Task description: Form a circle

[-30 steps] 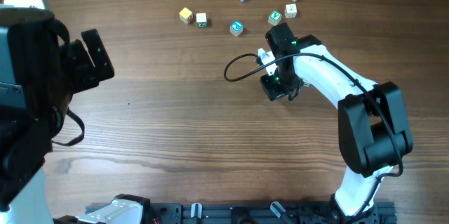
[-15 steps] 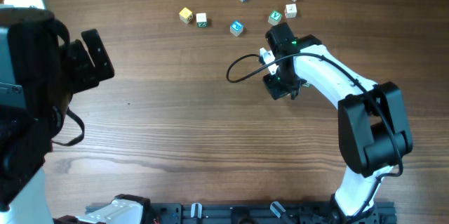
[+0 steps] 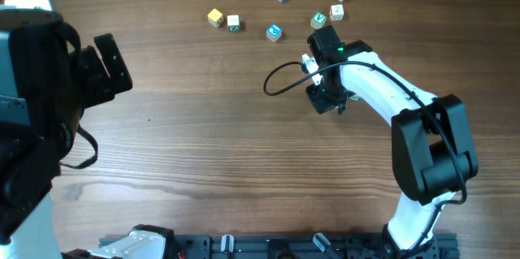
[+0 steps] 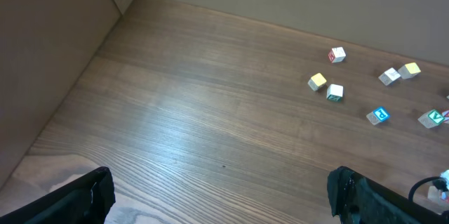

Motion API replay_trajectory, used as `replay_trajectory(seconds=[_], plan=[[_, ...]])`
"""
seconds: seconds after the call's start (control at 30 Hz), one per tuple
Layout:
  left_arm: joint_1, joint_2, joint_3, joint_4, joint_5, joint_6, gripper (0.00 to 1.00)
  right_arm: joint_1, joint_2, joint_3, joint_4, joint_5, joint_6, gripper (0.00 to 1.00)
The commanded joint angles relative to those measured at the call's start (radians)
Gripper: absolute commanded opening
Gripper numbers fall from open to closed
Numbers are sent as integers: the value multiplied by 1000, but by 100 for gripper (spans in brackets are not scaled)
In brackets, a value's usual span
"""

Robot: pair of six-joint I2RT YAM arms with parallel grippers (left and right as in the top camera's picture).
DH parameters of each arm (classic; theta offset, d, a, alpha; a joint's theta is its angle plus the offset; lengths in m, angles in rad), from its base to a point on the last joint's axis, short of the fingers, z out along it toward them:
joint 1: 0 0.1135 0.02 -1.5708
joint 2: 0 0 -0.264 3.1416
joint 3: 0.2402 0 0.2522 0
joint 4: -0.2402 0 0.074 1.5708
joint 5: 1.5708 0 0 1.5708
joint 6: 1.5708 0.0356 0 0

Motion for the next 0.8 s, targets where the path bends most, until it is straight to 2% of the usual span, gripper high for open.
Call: replay_trajectory(seconds=[0.0,0.13,0.77], plan=[[5,0,0,0,-13,2,100,2,-2,-3,10,22,-5,5],[5,0,0,0,-13,2,100,2,-2,-3,30,21,40,4],[5,0,0,0,-13,2,100,2,-2,-3,89,26,45,5]])
